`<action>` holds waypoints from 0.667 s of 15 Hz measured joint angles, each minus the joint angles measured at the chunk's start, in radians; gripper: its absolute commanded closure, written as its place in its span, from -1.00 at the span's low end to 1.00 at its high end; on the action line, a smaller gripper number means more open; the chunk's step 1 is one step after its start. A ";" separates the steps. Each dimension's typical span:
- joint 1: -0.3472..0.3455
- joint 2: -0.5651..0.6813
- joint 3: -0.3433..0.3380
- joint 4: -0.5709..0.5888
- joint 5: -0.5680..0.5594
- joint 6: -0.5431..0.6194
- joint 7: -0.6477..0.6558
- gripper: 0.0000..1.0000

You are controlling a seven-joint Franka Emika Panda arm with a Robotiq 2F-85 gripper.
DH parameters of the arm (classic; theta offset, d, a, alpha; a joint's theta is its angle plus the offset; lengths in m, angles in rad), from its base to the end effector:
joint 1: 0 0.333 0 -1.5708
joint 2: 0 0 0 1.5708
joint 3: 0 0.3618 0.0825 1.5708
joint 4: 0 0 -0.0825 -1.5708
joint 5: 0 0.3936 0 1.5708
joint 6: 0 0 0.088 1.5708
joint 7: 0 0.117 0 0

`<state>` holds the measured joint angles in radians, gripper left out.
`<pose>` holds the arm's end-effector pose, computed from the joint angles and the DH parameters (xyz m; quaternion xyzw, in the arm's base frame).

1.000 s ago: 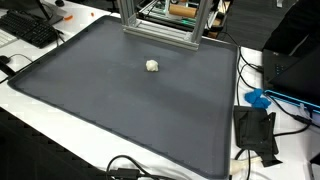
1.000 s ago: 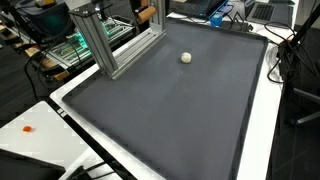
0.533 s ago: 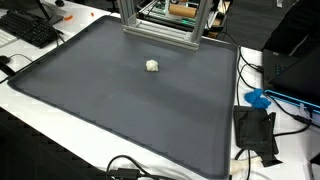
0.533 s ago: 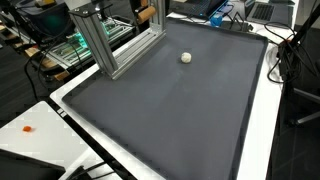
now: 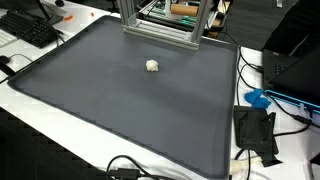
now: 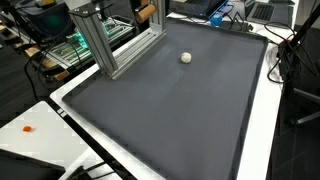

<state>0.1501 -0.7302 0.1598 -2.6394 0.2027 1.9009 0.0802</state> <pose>0.2875 0.1134 0.4840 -0.9972 -0.0607 0.0128 0.0409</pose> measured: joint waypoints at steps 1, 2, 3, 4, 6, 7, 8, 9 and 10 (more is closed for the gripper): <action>0.000 0.001 0.000 0.002 -0.001 -0.003 0.000 -0.46; 0.000 0.002 0.000 0.002 -0.002 -0.004 0.000 0.40; 0.000 0.003 0.000 0.004 -0.001 -0.005 0.000 0.32; 0.002 0.003 0.001 0.008 0.000 -0.007 0.000 0.32; 0.004 0.003 0.003 0.015 -0.002 -0.011 0.001 0.55; 0.002 0.003 0.003 0.017 -0.006 -0.014 0.001 0.55; 0.003 0.003 0.003 0.019 -0.008 -0.018 0.001 0.55; 0.003 0.003 0.004 0.019 -0.009 -0.019 0.002 0.55; 0.003 0.003 0.004 0.019 -0.009 -0.019 0.002 0.55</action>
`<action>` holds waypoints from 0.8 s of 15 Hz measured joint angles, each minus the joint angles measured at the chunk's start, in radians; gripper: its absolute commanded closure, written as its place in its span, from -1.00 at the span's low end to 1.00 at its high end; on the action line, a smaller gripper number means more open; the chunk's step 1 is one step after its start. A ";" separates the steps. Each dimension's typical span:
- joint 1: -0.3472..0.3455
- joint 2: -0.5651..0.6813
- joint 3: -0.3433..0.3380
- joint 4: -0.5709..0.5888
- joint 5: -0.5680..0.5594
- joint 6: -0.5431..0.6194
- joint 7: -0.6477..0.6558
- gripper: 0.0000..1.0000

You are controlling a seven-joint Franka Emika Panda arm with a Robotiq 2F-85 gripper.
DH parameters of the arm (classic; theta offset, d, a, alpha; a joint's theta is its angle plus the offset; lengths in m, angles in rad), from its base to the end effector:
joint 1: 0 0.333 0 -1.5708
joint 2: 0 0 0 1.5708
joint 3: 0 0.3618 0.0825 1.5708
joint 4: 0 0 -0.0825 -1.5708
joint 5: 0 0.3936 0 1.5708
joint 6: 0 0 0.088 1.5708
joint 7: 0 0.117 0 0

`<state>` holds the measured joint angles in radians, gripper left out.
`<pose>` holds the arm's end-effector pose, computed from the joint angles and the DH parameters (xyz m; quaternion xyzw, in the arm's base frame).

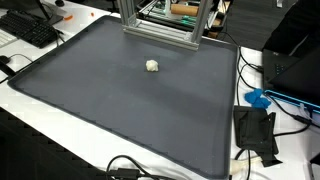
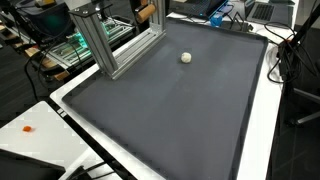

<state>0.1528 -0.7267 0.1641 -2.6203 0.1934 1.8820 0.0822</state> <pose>0.2881 0.1164 0.4903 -0.9971 -0.0659 0.0140 0.0355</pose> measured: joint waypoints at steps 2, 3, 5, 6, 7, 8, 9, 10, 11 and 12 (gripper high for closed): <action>0.000 0.000 0.001 0.000 -0.001 0.000 0.000 0.55; 0.000 0.000 0.001 0.000 -0.001 0.000 0.000 0.55; 0.000 0.000 0.003 0.001 -0.003 -0.001 0.000 0.55; 0.000 0.000 0.004 0.002 -0.004 -0.001 0.000 0.55; 0.000 0.000 0.005 0.003 -0.007 -0.001 0.000 0.55; 0.001 0.000 0.006 0.005 -0.008 -0.002 0.000 0.55; 0.001 0.000 0.006 0.010 -0.011 -0.003 0.000 0.55; 0.001 -0.001 0.006 0.018 -0.014 -0.004 0.000 0.55; 0.001 -0.001 0.007 0.029 -0.017 -0.004 0.000 0.55; 0.000 -0.001 0.007 0.042 -0.022 -0.005 0.000 0.55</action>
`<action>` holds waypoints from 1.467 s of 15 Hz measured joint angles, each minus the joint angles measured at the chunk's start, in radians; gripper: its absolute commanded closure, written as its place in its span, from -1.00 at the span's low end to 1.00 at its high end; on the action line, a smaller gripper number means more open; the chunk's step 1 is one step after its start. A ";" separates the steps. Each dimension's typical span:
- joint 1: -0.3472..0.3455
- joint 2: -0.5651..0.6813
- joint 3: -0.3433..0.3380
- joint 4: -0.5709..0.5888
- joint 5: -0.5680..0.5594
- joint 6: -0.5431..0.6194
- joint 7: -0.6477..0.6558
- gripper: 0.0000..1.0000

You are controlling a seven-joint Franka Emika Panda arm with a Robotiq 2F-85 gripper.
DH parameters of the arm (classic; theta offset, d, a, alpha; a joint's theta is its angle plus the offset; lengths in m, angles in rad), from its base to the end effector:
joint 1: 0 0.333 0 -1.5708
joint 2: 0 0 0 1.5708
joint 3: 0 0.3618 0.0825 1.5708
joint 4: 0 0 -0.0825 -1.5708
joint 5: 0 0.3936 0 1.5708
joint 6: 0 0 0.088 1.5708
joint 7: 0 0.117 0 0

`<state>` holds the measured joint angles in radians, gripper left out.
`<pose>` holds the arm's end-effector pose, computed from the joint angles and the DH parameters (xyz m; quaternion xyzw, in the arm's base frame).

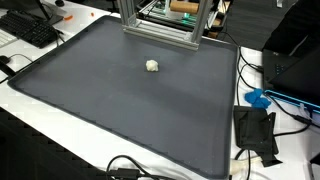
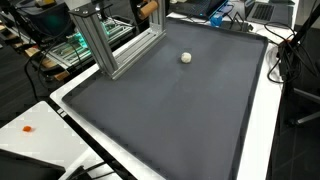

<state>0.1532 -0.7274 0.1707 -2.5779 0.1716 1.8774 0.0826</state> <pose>0.2929 0.1208 0.5103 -0.9968 -0.0747 -0.0064 0.0271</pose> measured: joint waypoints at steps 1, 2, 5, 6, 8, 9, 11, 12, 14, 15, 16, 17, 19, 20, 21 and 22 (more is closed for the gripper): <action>0.000 0.000 0.000 0.015 -0.006 0.000 0.000 0.55; -0.001 0.000 0.000 0.031 -0.010 0.000 0.000 0.55; -0.007 0.005 -0.002 0.077 -0.027 0.004 0.000 0.55; -0.010 0.011 -0.003 0.094 -0.030 0.011 -0.001 0.05; -0.014 0.030 -0.011 0.122 -0.034 0.032 -0.008 0.05; -0.014 0.040 -0.014 0.132 -0.035 0.036 -0.009 0.05; -0.014 0.053 -0.016 0.140 -0.036 0.038 -0.010 0.05; -0.014 0.056 -0.016 0.141 -0.036 0.039 -0.010 0.05; -0.015 0.057 -0.016 0.141 -0.036 0.039 -0.010 0.55; -0.014 0.057 -0.015 0.141 -0.036 0.044 -0.010 0.55; -0.014 0.058 -0.012 0.141 -0.037 0.062 -0.010 0.55; -0.013 0.062 -0.008 0.142 -0.041 0.094 -0.010 0.55; -0.012 0.079 0.003 0.149 -0.044 0.162 -0.010 0.55; -0.012 0.094 0.007 0.156 -0.044 0.191 -0.010 0.55; -0.012 0.113 0.009 0.165 -0.044 0.214 -0.009 0.55; -0.013 0.136 0.009 0.173 -0.044 0.233 -0.008 0.55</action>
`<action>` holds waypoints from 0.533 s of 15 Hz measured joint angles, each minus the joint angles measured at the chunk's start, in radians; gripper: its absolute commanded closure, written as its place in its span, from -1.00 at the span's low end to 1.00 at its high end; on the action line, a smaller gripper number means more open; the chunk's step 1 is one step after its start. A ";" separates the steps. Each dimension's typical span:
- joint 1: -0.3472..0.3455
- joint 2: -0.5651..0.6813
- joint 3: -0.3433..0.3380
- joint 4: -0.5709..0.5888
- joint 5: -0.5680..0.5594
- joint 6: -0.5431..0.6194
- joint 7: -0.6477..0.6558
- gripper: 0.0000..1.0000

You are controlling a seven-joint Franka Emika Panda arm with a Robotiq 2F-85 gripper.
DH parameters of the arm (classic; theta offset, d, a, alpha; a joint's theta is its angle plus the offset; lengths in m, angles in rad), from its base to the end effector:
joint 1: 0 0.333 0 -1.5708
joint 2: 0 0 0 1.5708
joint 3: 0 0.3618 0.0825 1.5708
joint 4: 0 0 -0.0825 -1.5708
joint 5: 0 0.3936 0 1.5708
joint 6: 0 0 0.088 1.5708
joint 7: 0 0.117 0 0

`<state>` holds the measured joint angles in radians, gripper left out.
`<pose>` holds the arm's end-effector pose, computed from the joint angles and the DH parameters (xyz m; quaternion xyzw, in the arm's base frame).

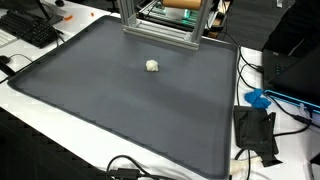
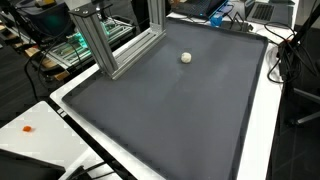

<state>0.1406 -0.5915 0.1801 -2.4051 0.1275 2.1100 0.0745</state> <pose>0.3636 0.1414 0.5742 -0.9854 -0.0895 -0.1406 0.0355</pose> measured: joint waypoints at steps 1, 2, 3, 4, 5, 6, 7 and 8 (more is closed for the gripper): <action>-0.001 0.027 0.000 0.007 -0.001 0.020 0.001 0.55; -0.004 0.057 0.000 0.015 -0.005 0.040 0.003 0.55; -0.008 0.089 0.000 0.022 -0.011 0.059 0.003 0.55; -0.012 0.122 0.000 0.028 -0.020 0.080 0.003 0.55; -0.016 0.157 0.000 0.035 -0.033 0.103 0.004 0.55; -0.021 0.192 0.000 0.042 -0.046 0.124 0.004 0.55; -0.026 0.225 -0.001 0.047 -0.060 0.146 0.004 0.55; -0.032 0.257 -0.001 0.052 -0.074 0.167 0.004 0.55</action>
<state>0.1088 -0.3341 0.1787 -2.3533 0.0538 2.2765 0.0787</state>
